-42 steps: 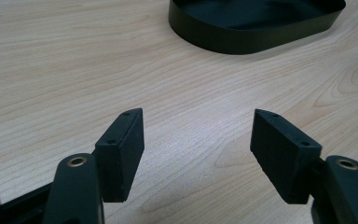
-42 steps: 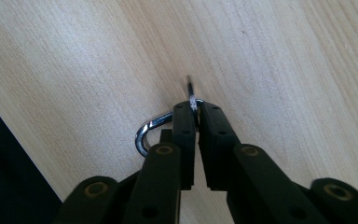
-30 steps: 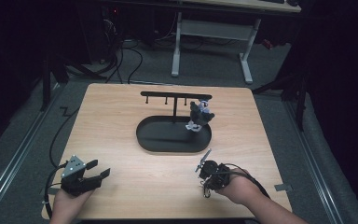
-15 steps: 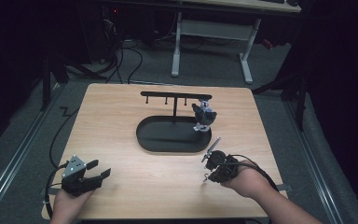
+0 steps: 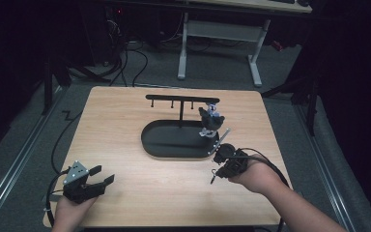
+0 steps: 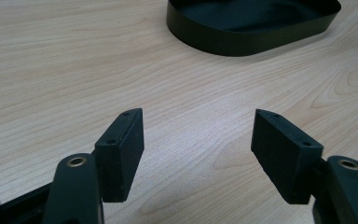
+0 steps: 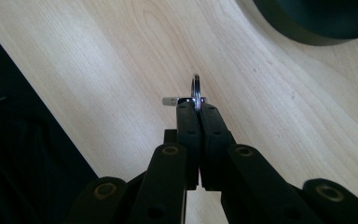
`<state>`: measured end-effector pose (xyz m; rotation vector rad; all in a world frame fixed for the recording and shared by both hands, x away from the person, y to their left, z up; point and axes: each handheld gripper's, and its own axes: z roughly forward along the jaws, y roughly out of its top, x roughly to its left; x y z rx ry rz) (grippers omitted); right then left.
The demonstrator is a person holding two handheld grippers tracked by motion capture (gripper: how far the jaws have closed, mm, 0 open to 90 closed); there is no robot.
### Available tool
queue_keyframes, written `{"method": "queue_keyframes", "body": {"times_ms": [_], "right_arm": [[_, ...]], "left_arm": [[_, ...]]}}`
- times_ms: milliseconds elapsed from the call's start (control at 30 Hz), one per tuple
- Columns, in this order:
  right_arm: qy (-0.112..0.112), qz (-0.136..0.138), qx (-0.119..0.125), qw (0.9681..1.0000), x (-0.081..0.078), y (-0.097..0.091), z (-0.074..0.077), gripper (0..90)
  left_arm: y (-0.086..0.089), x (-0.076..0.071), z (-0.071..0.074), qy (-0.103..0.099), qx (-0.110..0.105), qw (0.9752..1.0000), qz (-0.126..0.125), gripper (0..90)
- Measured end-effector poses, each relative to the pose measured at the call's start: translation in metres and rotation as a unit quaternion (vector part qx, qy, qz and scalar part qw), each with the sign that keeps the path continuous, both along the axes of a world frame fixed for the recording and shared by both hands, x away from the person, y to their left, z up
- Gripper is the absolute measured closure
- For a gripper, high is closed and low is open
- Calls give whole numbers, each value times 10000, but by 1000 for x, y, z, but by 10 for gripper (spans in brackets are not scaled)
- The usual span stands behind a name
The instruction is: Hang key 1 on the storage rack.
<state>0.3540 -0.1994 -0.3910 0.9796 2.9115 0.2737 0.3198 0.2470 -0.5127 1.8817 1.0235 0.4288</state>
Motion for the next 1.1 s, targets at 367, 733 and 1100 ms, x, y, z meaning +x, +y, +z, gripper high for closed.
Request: {"method": "queue_keyframes", "body": {"times_ms": [367, 733, 1100], "right_arm": [[-22, 15, 92, 10000, 17, 8, 23, 892], [-26, 23, 19, 10000, 33, 18, 39, 892], [-2, -105, -33, 9999, 60, 24, 47, 892]], "left_arm": [[0, -1, 0, -22, 2, 10000, 7, 344], [0, -1, 0, -27, -23, 10000, -30, 341], [0, -1, 0, -17, -49, 10000, -38, 342]]}}
